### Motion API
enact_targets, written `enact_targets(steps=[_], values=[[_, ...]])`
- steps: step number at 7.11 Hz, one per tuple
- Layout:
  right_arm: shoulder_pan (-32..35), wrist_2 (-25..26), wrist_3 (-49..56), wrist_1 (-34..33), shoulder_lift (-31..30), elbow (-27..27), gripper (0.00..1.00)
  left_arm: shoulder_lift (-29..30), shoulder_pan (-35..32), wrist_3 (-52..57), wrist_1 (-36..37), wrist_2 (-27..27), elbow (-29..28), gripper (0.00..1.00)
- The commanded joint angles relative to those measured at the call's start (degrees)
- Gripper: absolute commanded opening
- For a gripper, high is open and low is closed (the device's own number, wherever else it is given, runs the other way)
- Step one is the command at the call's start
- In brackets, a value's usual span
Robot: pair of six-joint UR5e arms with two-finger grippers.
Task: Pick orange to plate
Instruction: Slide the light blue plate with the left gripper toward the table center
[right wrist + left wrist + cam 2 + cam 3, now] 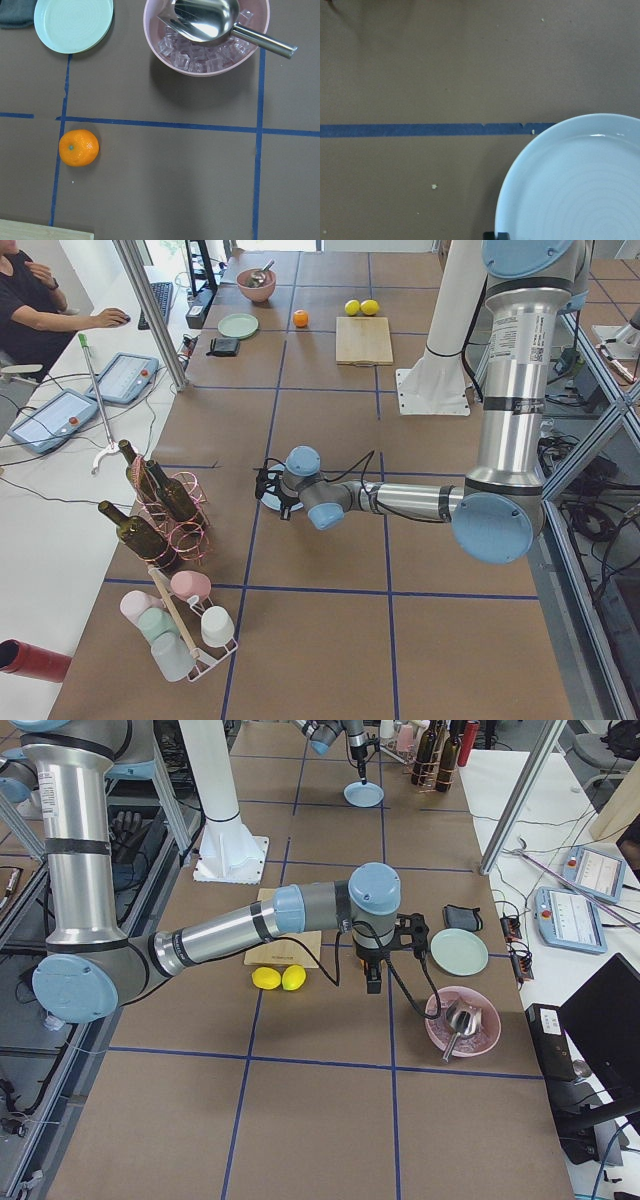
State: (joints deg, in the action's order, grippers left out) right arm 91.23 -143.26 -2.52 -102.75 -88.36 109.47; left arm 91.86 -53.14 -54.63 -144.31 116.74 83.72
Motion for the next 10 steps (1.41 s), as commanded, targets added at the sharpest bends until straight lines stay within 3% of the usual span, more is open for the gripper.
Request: enact_targets(steps=[1,2,3,4,6,8,9,10], values=[[0.00,0.00,-0.21,0.00,0.11,0.04,1.00,-0.10,-0.12,0.31,0.17,0.68,1.61,0.00],[0.00,0.00,-0.21,0.00,0.20,0.13,1.00,-0.19,-0.29,0.22,0.87,7.73,3.45,0.00],[0.00,0.00,-0.21,0.00,0.20,0.13,1.00,0.25,-4.73,0.31,2.01,13.63,3.81,0.00],[0.00,0.00,-0.21,0.00,0.20,0.13,1.00,1.91,-6.43,0.22,5.41,15.78,5.38,0.00],[-2.53,0.35,-4.65,0.70,0.29,0.92,1.00,9.96,-6.45,-3.00,17.43,15.89,10.39,0.00],[-7.44,0.44,-16.58,9.10,0.20,0.92,1.00,19.02,-4.61,-18.41,19.42,15.62,10.41,0.00],[-9.82,0.61,-22.73,13.32,0.20,0.84,1.00,22.19,0.10,-24.85,19.42,14.75,10.50,0.00],[-11.93,0.88,-26.36,15.62,0.20,0.84,1.00,25.01,5.97,-29.09,19.42,7.96,9.98,0.00]])
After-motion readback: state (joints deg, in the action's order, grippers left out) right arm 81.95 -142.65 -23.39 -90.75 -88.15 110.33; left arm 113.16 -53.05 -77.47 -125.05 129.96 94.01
